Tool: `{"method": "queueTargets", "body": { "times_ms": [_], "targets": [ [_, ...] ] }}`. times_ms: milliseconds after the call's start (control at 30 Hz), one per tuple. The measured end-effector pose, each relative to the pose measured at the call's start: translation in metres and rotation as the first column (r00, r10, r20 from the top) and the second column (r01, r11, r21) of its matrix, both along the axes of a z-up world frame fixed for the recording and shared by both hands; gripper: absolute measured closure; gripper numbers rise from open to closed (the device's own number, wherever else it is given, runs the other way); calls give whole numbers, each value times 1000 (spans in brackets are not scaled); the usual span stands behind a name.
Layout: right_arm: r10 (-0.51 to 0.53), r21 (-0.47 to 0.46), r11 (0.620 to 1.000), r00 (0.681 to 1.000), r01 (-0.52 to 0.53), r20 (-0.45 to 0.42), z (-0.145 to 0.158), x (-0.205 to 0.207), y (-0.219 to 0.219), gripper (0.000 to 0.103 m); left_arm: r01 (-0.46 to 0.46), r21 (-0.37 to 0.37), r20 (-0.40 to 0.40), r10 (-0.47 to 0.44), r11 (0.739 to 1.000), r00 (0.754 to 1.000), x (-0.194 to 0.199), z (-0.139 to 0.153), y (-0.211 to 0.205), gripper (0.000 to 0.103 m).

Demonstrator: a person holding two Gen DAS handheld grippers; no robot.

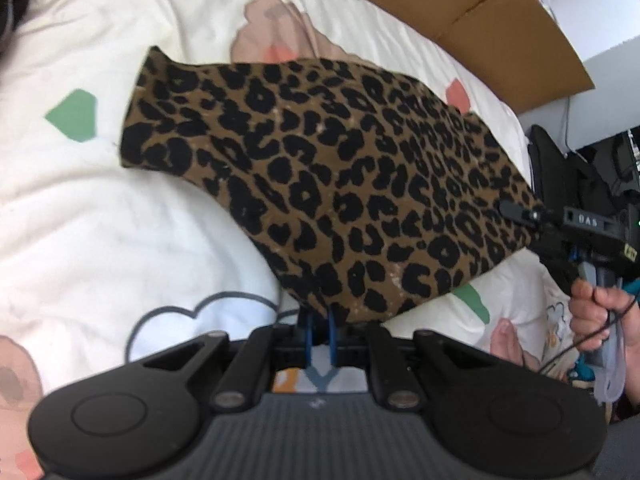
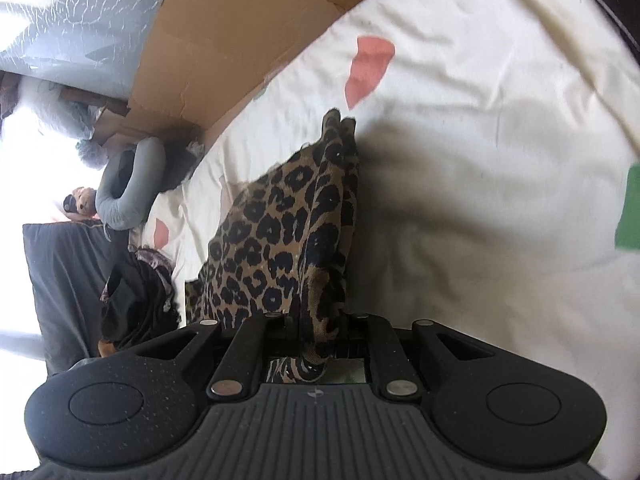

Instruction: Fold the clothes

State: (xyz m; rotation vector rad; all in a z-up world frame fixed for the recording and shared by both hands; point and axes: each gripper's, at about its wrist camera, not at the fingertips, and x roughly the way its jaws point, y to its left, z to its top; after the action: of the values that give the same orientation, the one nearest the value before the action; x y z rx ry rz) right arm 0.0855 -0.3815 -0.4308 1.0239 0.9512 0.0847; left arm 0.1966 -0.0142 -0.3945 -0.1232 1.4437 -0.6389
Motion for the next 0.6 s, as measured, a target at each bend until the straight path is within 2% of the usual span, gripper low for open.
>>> {"method": "queueTargets", "body": {
  "times_ms": [300,600],
  "targets": [
    [-35,-59,998,999,38,42,15,21,-24,94,11,2,-118,-10,1000,993,3,-10,-41,95],
    [-40,-113,992,996,48,77,27,41,-41,95,22,-29,-151,-27,999,988,-17,-13,-63,95]
  ]
}}
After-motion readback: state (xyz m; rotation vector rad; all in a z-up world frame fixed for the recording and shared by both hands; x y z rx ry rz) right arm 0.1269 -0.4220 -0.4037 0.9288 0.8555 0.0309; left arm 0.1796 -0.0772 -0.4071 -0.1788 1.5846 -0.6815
